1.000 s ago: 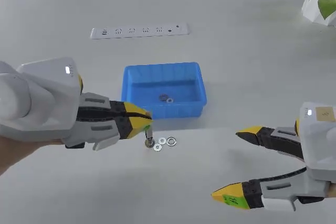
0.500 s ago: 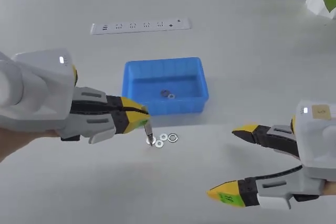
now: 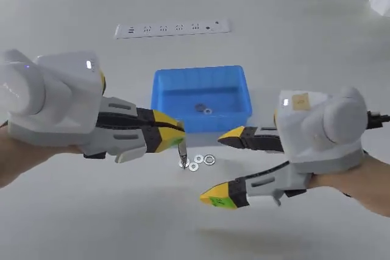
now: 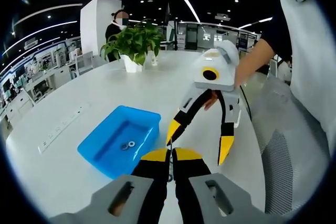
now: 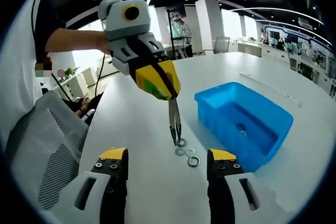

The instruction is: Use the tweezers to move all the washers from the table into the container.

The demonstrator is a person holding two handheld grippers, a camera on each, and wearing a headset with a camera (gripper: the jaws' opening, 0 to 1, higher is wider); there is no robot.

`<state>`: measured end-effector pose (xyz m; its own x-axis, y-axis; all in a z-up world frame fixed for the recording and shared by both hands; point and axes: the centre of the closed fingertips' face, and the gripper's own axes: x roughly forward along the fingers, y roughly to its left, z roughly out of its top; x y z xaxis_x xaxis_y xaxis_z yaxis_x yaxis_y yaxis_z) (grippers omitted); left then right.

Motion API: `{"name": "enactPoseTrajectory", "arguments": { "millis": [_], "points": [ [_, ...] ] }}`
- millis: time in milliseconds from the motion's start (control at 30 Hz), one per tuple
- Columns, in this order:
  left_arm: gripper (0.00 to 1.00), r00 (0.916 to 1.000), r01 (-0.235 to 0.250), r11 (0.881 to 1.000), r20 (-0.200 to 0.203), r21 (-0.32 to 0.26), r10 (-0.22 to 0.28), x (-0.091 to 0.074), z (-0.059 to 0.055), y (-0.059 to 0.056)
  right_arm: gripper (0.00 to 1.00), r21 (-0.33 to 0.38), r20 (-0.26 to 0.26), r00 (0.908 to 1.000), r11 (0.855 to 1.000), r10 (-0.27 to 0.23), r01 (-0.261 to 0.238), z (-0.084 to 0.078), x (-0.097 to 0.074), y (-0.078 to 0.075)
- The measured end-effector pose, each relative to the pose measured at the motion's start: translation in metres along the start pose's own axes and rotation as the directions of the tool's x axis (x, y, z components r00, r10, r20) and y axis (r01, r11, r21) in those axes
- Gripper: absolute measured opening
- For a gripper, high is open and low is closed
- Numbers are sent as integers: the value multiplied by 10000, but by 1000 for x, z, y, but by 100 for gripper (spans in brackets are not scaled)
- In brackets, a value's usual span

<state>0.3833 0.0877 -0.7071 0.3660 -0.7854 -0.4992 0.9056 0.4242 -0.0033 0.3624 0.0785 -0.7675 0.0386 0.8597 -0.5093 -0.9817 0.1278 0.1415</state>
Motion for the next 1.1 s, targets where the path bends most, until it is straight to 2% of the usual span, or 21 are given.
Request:
{"name": "enactPoseTrajectory", "arguments": {
  "millis": [67, 233, 367, 600, 667, 867, 1067, 1100],
  "points": [
    [5, 10000, 30, 10000, 17, -24, -30, 0, 0, -1, 57, -202, -171, 9997, 9997, 148, -152, 0, 7, -1],
    [6, 9999, 65, 9998, -101, 189, -63, 0, -2, -2, 48, -211, -134, 9988, 9987, 463, -466, 10, 19, -6],
    [6, 9998, 160, 9997, -145, 183, -158, -1, -3, -4, 38, -546, -134, 9967, 9953, 797, -803, 20, 26, -6],
    [6, 9997, 177, 9996, -195, 219, -173, -1, -3, -6, 23, -1104, -578, 9892, 9839, 1349, -1406, 15, 34, -3],
    [6, 9996, 196, 9995, -215, 240, -191, -1, -4, -6, 19, -1096, -655, 9888, 9840, 1338, -1404, 14, 35, -5],
    [6, 9996, 192, 9995, -227, 244, -186, 0, -4, -6, 17, -1191, -600, 9867, 9803, 1513, -1575, 16, 35, -3],
    [6, 9994, 233, 9992, -273, 317, -224, 2, -3, -7, 12, -1727, -830, 9859, 9723, 1451, -1576, 14, 35, -4],
    [6, 9994, 221, 9992, -285, 340, -212, 2, -3, -7, 12, -2265, -936, 9858, 9612, 1395, -1576, 13, 36, -5]
  ]
}}
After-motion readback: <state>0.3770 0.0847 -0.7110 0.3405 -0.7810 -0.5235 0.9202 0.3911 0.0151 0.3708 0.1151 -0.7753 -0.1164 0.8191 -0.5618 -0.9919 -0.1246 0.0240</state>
